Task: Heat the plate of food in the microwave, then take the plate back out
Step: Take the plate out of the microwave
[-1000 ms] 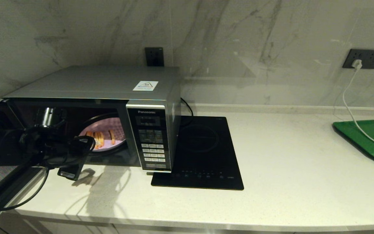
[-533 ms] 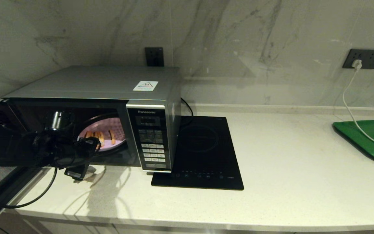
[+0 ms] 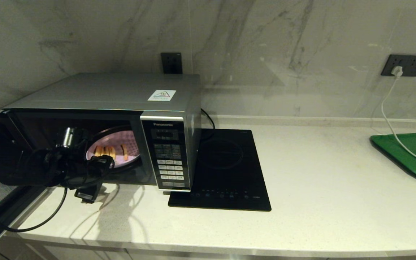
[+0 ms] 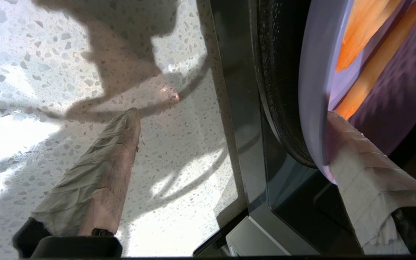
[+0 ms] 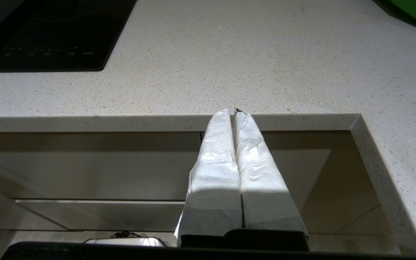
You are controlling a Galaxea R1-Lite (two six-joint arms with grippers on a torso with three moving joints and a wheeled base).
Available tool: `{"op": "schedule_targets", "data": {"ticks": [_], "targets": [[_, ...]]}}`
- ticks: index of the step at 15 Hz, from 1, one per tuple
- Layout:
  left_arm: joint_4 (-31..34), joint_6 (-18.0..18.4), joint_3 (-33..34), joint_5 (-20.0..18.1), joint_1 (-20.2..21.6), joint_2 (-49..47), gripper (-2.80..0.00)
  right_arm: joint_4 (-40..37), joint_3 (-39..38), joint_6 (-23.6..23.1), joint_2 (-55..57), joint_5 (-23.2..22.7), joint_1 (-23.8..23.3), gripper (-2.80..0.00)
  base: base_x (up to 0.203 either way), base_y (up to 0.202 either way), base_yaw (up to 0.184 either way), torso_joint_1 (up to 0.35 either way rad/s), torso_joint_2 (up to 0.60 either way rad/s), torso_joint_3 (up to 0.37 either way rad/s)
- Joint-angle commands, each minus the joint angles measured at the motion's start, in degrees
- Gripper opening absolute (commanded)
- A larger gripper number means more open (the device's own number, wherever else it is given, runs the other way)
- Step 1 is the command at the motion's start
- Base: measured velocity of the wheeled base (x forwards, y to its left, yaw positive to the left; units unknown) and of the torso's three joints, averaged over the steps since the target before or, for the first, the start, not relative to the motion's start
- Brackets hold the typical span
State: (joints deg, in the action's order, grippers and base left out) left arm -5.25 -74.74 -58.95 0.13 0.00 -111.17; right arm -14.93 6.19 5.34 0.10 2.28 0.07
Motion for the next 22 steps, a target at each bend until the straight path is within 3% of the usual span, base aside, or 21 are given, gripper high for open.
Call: {"op": "schedule_targets", "data": {"ticks": [1, 17, 22], "targets": [[-0.02, -0.27, -0.02, 0.04, 0.00, 0.12, -2.80, -0.10, -0.01, 0.02, -0.01, 0.01, 0.01, -2.80, 0.000, 0.000, 0.000, 0.000, 0.00, 0.000], [0.68, 0.15, -0.71, 0.74, 0.16, 4.88, -2.80, -0.10, -0.02, 0.02, -0.01, 0.01, 0.01, -2.80, 0.000, 0.000, 0.000, 0.000, 0.00, 0.000], [8.51, 6.58, 3.69, -1.70, 3.44, 10.04, -2.80, -0.10, -0.04, 0.02, -0.01, 0.01, 0.05, -2.80, 0.000, 0.000, 0.000, 0.000, 0.00, 0.000]]}}
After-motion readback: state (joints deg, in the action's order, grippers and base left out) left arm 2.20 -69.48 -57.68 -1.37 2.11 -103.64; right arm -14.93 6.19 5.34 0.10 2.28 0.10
